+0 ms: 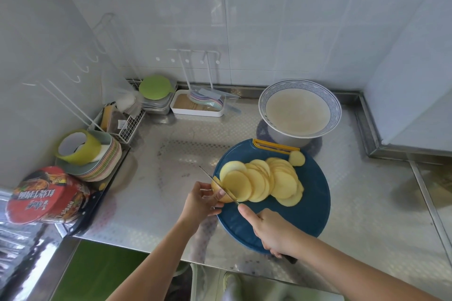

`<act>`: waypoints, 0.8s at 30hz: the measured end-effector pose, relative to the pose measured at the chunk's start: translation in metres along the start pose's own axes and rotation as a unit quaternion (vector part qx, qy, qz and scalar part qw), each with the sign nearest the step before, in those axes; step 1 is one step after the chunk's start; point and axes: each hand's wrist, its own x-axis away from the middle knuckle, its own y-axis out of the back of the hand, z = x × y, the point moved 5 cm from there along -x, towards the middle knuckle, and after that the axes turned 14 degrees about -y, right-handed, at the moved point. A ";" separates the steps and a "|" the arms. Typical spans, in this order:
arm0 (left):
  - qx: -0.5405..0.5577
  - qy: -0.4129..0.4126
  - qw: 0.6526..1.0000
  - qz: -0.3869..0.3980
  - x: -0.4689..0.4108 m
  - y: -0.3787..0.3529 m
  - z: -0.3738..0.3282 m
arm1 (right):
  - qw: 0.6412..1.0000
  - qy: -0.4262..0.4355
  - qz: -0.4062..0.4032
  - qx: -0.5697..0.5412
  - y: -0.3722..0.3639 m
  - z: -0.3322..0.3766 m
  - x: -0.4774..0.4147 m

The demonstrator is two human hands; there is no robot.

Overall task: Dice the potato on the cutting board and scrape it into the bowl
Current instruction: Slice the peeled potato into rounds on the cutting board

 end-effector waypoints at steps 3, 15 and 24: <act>-0.002 -0.001 1.000 -0.002 0.000 0.000 0.000 | 1.000 -0.003 0.002 0.006 -0.003 0.002 0.000; -0.006 -0.019 1.000 0.012 0.000 0.000 0.001 | 1.000 -0.011 -0.010 0.012 -0.003 0.009 -0.001; 0.013 -0.033 0.999 0.005 0.004 0.003 0.005 | 0.999 -0.002 -0.021 0.045 -0.009 0.016 -0.002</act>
